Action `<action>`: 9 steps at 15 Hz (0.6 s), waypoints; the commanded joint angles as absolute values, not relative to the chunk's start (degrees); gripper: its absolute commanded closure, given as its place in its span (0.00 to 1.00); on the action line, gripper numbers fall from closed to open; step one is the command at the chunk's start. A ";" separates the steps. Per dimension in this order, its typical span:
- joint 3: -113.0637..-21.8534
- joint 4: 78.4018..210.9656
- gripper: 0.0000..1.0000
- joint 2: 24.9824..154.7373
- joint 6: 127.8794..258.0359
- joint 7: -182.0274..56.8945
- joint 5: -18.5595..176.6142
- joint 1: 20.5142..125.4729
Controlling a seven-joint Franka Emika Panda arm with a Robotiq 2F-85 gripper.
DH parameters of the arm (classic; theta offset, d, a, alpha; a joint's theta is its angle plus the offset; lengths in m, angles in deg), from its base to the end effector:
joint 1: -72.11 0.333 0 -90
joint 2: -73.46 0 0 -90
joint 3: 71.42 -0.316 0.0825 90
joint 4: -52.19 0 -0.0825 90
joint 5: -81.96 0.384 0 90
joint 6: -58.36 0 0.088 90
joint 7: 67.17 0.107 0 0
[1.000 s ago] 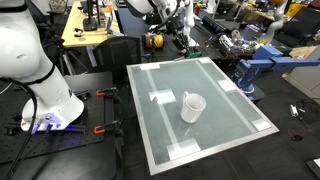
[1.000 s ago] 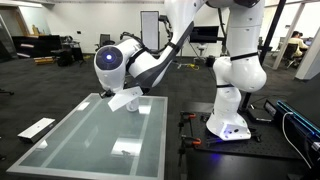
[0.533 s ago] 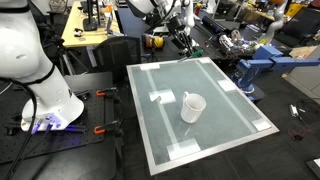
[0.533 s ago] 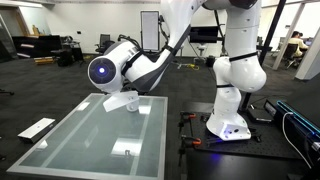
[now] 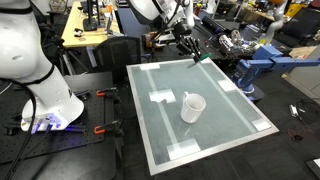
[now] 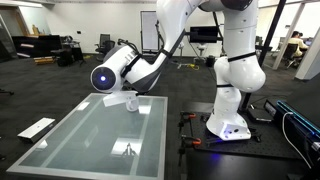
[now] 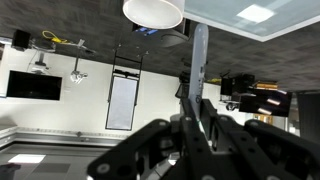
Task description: Pick up the marker from the table and put it in the cup
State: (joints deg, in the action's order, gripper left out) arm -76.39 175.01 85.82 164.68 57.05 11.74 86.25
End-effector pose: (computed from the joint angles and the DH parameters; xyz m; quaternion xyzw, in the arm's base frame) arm 0.5338 0.1066 0.3090 0.7189 -0.4536 0.3988 0.3442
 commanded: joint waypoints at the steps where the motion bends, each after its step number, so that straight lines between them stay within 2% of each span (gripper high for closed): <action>1: -77.21 173.24 0.97 87.99 157.18 62.06 11.00 85.39; 9: -76.93 172.15 0.97 92.86 151.20 69.38 11.96 83.69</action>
